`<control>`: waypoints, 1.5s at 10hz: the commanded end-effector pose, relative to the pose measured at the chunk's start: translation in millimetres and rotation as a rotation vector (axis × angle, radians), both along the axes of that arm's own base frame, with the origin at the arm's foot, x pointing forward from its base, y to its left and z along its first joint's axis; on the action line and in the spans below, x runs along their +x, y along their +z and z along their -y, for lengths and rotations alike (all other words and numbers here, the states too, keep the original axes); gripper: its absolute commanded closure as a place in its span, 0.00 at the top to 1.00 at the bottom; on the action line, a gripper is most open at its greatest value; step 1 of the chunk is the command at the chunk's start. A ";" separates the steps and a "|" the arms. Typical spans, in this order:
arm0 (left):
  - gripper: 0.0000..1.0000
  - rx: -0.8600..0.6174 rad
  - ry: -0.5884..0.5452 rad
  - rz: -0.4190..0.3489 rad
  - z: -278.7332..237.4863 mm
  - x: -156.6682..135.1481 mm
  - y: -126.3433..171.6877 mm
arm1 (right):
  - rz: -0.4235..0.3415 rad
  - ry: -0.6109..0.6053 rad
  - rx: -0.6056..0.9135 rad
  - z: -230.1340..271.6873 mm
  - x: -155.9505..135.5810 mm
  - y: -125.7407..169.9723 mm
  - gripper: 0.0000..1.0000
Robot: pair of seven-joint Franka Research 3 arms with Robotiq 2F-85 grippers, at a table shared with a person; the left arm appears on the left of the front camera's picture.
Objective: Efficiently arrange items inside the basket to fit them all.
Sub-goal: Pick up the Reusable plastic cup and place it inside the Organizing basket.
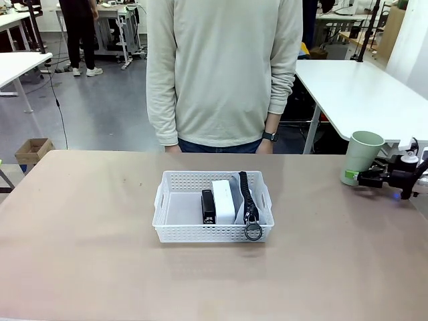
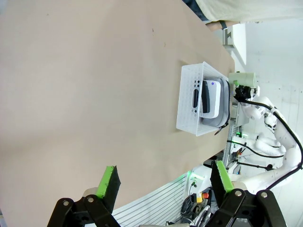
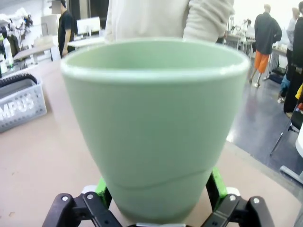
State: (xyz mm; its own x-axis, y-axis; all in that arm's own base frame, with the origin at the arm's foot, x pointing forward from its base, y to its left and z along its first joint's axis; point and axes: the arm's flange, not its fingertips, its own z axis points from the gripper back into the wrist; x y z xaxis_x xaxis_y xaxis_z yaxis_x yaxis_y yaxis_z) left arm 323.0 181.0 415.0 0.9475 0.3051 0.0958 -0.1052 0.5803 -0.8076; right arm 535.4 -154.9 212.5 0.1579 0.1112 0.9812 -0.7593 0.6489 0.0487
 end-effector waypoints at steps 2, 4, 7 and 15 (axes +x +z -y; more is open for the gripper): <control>1.00 0.002 -0.018 0.010 -3.0 -4.1 -0.3 | 0.070 -0.015 0.065 2.7 2.0 2.8 1.00; 1.00 0.002 -0.018 0.010 -3.0 -4.1 -0.3 | 0.078 -0.015 0.094 4.0 1.0 7.6 1.00; 1.00 0.002 -0.018 0.010 -3.0 -4.1 -0.3 | 0.078 0.009 0.107 3.1 1.7 7.3 1.00; 1.00 0.002 -0.018 0.010 -3.0 -4.1 -0.3 | 0.098 0.028 0.120 7.8 -10.8 18.1 0.28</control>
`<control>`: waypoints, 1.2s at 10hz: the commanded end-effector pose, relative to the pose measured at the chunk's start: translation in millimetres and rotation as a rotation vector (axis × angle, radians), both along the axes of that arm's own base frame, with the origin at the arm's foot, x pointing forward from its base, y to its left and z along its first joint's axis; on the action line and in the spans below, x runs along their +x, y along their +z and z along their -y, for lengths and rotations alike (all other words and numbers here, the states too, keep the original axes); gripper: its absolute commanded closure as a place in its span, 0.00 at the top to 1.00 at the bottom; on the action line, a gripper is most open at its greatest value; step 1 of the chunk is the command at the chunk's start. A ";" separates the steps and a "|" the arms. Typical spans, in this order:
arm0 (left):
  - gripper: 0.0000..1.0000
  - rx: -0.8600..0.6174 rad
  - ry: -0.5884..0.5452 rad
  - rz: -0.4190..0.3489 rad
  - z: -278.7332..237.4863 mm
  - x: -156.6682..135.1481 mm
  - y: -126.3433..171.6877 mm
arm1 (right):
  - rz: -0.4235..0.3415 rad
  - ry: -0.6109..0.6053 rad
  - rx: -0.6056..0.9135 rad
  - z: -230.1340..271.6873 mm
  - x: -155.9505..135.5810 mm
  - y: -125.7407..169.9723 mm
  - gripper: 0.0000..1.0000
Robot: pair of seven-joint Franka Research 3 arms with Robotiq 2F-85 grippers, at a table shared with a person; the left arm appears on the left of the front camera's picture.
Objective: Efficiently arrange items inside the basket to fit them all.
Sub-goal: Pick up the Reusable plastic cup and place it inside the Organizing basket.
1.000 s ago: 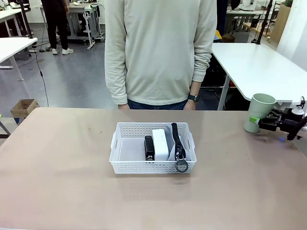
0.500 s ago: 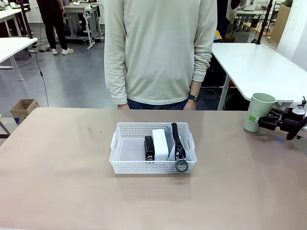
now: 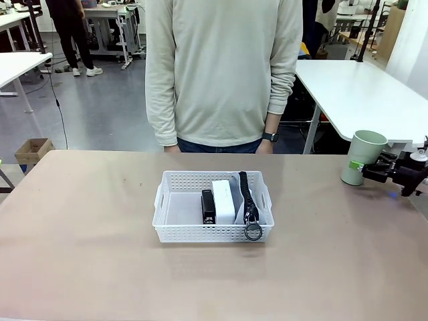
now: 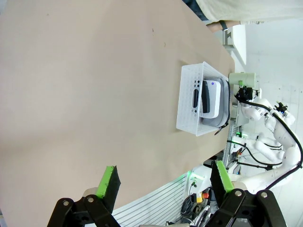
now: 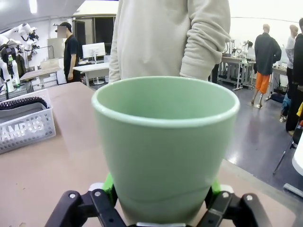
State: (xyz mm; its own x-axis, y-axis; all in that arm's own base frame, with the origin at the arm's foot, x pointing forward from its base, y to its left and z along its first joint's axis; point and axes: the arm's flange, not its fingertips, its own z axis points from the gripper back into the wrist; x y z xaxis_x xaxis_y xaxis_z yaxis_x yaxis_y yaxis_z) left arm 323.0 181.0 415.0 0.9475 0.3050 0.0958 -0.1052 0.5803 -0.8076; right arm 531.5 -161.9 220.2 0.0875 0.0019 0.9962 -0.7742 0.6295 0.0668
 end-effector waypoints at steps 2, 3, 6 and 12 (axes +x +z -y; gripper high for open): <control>1.00 0.002 -0.018 0.010 -3.0 -4.1 -0.3 | 0.074 0.143 -0.007 -11.0 -35.1 62.9 0.00; 1.00 0.002 -0.018 0.010 -3.0 -4.1 -0.3 | 0.044 0.309 -0.047 -35.6 -68.3 108.3 0.00; 1.00 0.002 -0.018 0.010 -3.0 -4.1 -0.3 | 0.008 0.570 -0.197 -84.9 -140.5 133.3 0.00; 1.00 0.002 -0.018 0.010 -3.0 -4.1 -0.3 | -0.119 0.465 -0.282 -104.1 -136.3 123.8 0.85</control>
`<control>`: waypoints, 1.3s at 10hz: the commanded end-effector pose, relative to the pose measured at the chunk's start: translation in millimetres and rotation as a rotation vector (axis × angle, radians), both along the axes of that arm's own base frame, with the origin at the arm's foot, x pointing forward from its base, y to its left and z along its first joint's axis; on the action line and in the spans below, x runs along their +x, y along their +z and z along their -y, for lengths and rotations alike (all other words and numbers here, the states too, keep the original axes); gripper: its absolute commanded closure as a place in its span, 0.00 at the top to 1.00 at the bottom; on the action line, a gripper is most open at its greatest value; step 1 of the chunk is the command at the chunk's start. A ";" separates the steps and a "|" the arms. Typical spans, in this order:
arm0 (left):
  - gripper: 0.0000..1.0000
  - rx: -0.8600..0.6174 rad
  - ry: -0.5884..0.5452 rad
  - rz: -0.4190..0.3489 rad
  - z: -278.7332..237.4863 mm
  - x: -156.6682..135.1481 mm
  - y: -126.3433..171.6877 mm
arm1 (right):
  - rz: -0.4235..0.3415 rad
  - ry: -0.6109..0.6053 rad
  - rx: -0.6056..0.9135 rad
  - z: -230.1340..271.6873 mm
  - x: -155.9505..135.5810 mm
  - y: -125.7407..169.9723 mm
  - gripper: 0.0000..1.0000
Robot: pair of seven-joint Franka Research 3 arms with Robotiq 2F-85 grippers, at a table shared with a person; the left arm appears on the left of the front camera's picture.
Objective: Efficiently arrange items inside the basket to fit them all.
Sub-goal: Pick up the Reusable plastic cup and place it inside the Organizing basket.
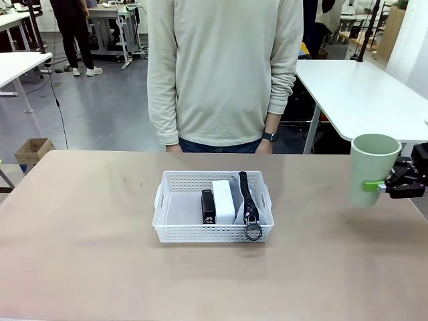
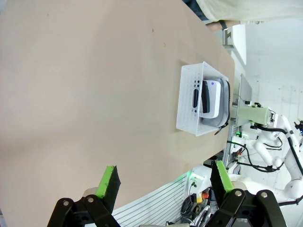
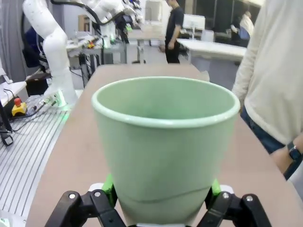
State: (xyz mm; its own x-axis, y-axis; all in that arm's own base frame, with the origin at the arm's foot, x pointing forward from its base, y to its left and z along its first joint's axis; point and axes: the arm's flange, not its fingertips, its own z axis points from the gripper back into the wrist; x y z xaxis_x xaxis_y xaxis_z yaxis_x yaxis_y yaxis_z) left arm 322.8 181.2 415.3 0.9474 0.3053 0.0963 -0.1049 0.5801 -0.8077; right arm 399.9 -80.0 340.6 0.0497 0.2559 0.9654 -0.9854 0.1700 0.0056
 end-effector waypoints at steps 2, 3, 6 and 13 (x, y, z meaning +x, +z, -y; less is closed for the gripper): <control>1.00 0.002 -0.018 0.009 -2.8 -3.9 -0.6 | -0.021 -0.014 -0.041 -89.6 -18.0 69.2 0.85; 1.00 0.002 -0.018 0.009 -2.8 -3.9 -0.6 | -0.097 -0.047 -0.040 -123.9 -28.6 99.0 0.85; 1.00 0.002 -0.018 0.009 -2.8 -3.9 -0.6 | -0.366 -0.151 0.010 -231.7 -59.3 140.3 0.85; 1.00 0.002 -0.018 0.009 -2.8 -3.9 -0.6 | -0.470 0.044 -0.084 -338.9 -113.8 135.7 0.85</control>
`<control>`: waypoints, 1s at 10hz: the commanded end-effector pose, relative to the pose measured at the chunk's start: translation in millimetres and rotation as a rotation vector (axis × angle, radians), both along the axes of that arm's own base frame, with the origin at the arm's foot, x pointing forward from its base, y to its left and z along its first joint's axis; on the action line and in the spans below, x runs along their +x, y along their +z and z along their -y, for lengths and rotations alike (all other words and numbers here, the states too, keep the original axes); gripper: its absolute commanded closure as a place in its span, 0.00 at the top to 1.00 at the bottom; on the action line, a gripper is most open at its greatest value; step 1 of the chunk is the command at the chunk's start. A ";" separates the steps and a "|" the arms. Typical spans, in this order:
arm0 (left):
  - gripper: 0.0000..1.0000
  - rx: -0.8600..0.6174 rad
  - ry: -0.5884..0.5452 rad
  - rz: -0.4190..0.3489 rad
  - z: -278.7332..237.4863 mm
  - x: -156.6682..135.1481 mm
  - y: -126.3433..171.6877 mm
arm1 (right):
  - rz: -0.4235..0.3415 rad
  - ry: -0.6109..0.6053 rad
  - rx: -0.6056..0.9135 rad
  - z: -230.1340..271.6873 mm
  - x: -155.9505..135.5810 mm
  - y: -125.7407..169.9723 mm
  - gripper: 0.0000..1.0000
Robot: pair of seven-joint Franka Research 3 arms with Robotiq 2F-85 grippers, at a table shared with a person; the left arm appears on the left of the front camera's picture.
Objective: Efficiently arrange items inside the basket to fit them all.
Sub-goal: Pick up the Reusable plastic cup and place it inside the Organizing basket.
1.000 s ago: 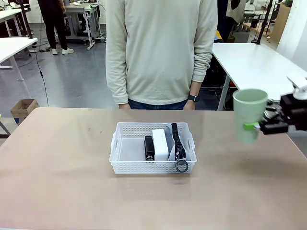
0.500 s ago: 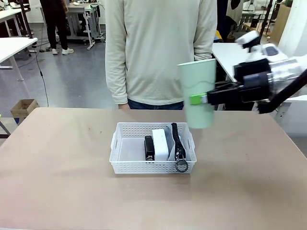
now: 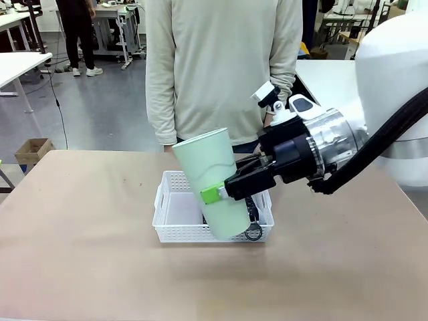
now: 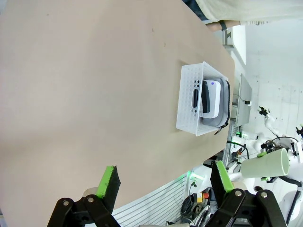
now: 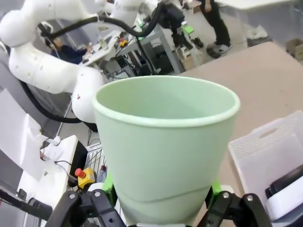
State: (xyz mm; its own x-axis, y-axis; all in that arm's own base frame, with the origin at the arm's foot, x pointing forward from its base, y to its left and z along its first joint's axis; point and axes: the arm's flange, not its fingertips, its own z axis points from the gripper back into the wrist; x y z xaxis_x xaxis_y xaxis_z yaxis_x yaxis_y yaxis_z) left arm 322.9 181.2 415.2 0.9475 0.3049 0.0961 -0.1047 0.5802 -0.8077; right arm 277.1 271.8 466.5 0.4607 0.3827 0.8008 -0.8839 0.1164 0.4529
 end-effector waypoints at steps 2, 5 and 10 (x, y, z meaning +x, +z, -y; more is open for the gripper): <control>1.00 0.002 -0.017 0.010 -2.8 -3.9 -0.5 | 0.017 -0.045 0.022 12.9 9.0 9.8 0.85; 1.00 0.002 -0.017 0.010 -2.8 -3.9 -0.5 | -0.083 -0.089 -0.073 -17.2 11.4 32.0 0.85; 1.00 0.002 -0.017 0.010 -2.8 -3.9 -0.5 | -0.372 -0.523 -0.508 -95.8 4.8 70.7 0.85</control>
State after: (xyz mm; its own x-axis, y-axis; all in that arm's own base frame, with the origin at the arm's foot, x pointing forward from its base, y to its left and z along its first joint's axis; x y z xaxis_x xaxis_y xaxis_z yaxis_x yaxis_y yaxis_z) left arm 322.8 181.2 415.2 0.9475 0.3049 0.0962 -0.1047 0.5801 -0.8078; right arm 274.1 355.0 515.5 0.7846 0.3727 0.4955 -0.6010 0.6535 0.4601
